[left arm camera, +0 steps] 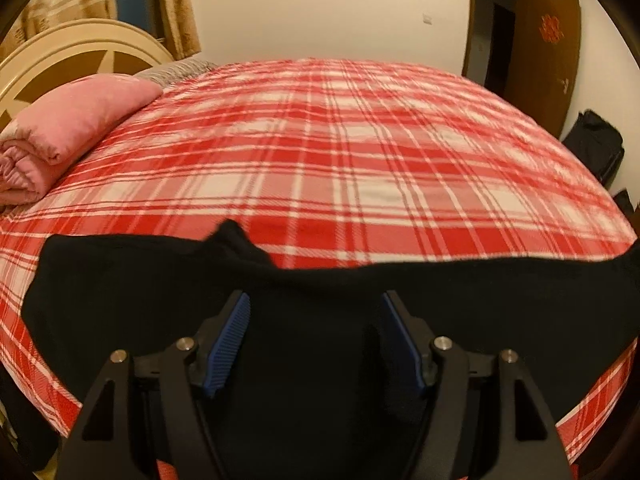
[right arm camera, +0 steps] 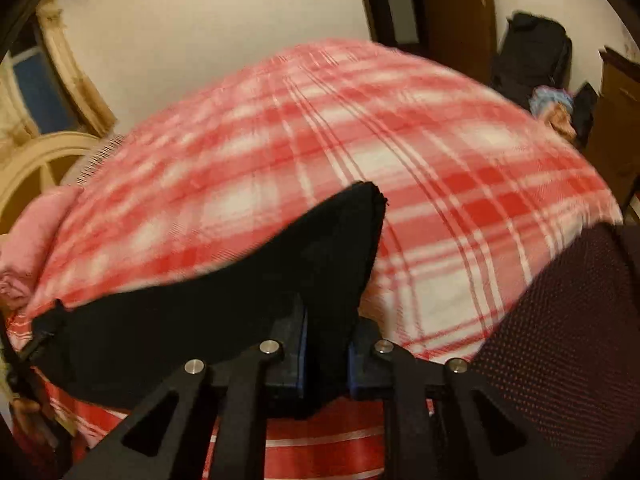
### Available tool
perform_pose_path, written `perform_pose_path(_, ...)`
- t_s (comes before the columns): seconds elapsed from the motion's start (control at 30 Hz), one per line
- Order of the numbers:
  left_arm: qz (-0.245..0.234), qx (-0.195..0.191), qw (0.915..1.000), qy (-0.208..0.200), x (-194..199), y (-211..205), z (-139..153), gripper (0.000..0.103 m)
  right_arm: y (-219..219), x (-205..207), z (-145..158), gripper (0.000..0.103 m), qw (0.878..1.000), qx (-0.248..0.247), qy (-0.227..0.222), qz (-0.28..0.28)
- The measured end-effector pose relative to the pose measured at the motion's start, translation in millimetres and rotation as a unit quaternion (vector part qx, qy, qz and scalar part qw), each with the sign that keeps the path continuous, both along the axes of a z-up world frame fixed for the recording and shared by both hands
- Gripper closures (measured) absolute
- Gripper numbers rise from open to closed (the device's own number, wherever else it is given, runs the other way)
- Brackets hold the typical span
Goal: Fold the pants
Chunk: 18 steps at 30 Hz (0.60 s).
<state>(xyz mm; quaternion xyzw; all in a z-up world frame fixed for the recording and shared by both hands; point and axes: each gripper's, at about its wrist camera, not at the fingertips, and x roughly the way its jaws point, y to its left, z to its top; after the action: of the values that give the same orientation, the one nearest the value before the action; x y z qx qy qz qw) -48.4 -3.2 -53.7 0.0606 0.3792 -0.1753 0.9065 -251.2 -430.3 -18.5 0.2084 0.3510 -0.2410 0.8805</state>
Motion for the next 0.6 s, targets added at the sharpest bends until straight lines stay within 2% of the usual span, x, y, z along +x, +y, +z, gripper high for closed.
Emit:
perform_pose_path(0.13,0.019,-0.015,0.9997,-0.005,6.3,16.7,4.5,0.031,58.7,27.9,36.3,0.088,0.995,0.006,-0.042,0.093)
perform_pose_path(0.23,0.032,-0.023,0.9992,-0.004,10.0,29.5,4.7,0.031,116.6,67.2,40.9,0.088,0.981,0.023,-0.058,0.184)
perform_pose_path(0.37,0.043,-0.024,0.9988,-0.004,11.7,47.7,4.0,0.031,193.8,125.3,21.6,0.088,0.954,0.036,-0.044,0.294)
perform_pose_path(0.5,0.057,-0.023,0.9981,-0.006,13.5,67.4,2.7,0.031,251.5,163.4,-7.3,0.088,0.934,0.031,-0.019,0.354)
perform_pose_path(0.6,0.071,-0.022,0.9972,-0.002,17.1,81.8,-1.8,0.031,287.1,178.5,-26.5,0.088,0.926,0.016,-0.002,0.378)
